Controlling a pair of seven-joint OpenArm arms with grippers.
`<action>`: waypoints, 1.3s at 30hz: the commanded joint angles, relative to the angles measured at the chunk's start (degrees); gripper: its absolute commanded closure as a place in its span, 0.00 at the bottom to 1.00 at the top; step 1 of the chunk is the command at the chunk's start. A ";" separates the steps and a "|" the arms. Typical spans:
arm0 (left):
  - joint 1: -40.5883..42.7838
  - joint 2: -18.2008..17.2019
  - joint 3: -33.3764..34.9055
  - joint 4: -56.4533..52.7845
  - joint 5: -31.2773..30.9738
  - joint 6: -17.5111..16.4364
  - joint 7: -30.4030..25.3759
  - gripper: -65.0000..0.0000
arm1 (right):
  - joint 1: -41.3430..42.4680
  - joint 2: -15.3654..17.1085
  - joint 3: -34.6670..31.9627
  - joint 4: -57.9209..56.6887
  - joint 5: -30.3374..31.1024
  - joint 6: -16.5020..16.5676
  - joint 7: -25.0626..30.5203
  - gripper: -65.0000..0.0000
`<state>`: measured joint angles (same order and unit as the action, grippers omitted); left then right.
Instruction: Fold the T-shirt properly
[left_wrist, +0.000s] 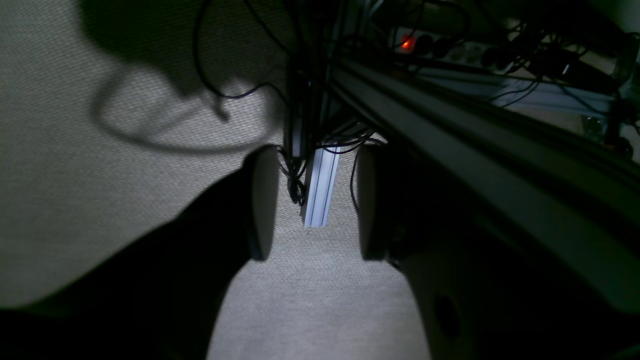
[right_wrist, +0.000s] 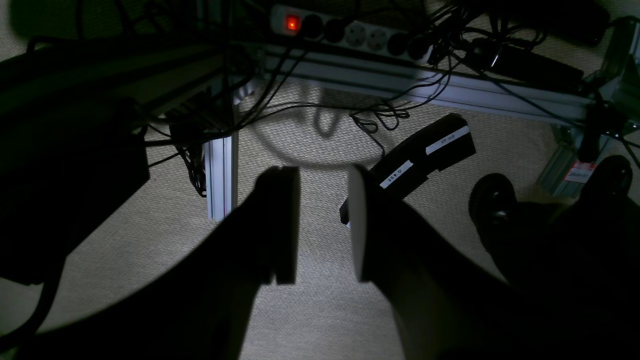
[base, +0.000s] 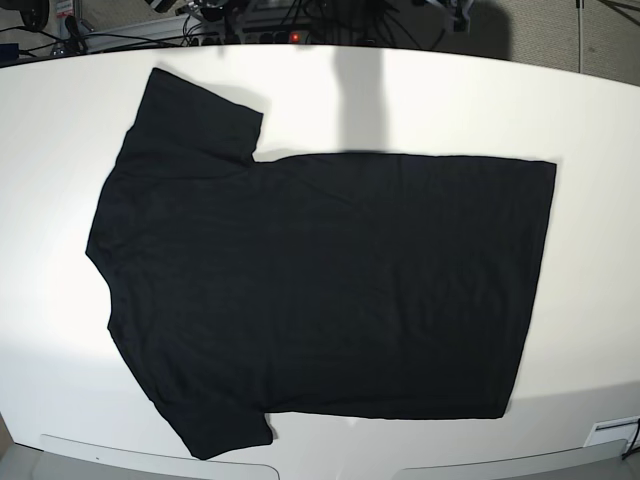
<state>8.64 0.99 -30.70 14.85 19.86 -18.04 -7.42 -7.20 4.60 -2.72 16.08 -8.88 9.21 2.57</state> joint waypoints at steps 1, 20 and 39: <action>0.24 0.07 0.09 0.13 0.04 -0.37 -0.59 0.62 | -0.31 0.15 -0.04 0.31 0.11 0.00 0.20 0.73; 0.26 0.07 0.09 0.15 0.02 -0.37 -1.44 0.62 | -0.31 0.15 -0.04 0.31 0.09 -0.02 0.02 0.73; 9.09 0.13 0.11 11.43 -3.82 -14.64 2.01 0.71 | -16.22 2.29 -0.04 21.66 0.11 1.79 0.57 0.73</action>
<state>17.15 1.34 -30.65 26.26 16.32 -32.08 -4.89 -22.81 6.61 -2.74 37.76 -8.91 10.90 2.96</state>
